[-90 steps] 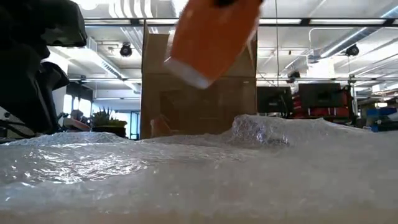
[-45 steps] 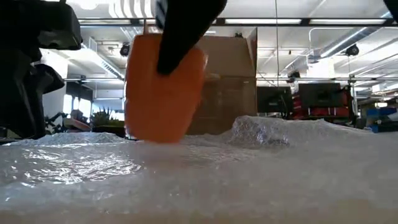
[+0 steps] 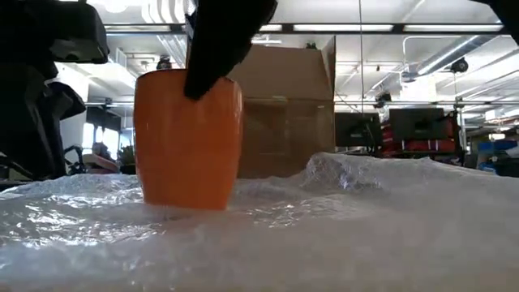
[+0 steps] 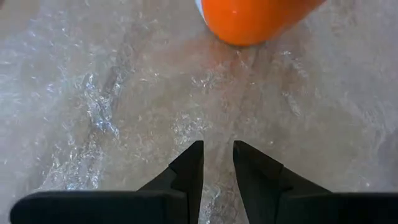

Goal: Wrap mug
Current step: Wrap the orange mug with transparent bubble wrap

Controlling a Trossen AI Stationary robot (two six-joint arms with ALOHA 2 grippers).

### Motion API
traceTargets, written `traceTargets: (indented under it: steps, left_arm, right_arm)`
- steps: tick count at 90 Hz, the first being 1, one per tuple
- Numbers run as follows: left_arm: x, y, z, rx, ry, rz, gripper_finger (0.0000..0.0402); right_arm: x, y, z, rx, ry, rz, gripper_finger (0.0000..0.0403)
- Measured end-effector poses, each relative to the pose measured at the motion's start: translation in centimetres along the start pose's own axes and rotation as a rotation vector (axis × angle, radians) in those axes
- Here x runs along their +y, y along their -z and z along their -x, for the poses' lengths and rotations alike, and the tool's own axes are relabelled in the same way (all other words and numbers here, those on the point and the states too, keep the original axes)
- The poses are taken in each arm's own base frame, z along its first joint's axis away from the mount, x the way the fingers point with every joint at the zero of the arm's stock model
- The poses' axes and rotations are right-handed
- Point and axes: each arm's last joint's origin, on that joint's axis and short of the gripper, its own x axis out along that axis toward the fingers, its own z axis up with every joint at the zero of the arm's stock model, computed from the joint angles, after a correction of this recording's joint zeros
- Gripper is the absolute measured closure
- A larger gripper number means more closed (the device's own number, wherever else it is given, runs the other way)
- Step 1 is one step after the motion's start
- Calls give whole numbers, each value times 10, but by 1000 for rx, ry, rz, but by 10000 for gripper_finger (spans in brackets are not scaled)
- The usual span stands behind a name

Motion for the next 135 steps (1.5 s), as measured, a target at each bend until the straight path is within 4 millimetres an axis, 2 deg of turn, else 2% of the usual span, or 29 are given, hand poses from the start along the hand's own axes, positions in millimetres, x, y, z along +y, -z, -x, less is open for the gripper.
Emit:
traceTargets:
  steps: [9,20,35,42,51,60,71,81,93,107,114,120,128,135]
  left_arm:
    - [0,0,0,-1,2,1,327]
    - [-1,0,0,-2,8,3,327]
    - [-4,3,2,-5,23,-2,327]
    - [-5,3,2,-9,29,-1,327]
    - [-5,3,2,-12,35,2,327]
    - [-6,2,2,-17,42,6,327]
    - [-6,2,2,-19,45,8,327]
    - [-8,1,2,-29,60,15,327]
    - [-9,0,2,-39,75,21,327]
    - [-10,-1,2,-47,78,17,327]
    - [-10,-1,2,-51,77,18,327]
    - [-10,-1,2,-62,70,19,327]
    - [-10,-2,3,-84,69,24,327]
    - [-11,-4,3,-105,71,28,327]
  right_arm:
    - [-2,9,31,33,2,-49,219]
    - [10,28,66,126,12,-102,189]
    - [48,48,83,210,73,-109,165]
    - [67,58,80,231,126,-93,159]
    - [86,76,62,304,185,-96,156]
    - [97,102,46,384,235,-144,160]
    - [100,140,29,414,275,-229,172]
    - [101,171,21,383,206,-330,185]
    - [100,198,12,276,118,-390,196]
    - [93,225,-14,244,166,-431,206]
    - [90,230,-25,227,173,-448,219]
    - [91,229,-30,184,144,-434,247]
    - [93,221,-29,118,123,-381,311]
    - [94,207,-21,17,175,-322,375]
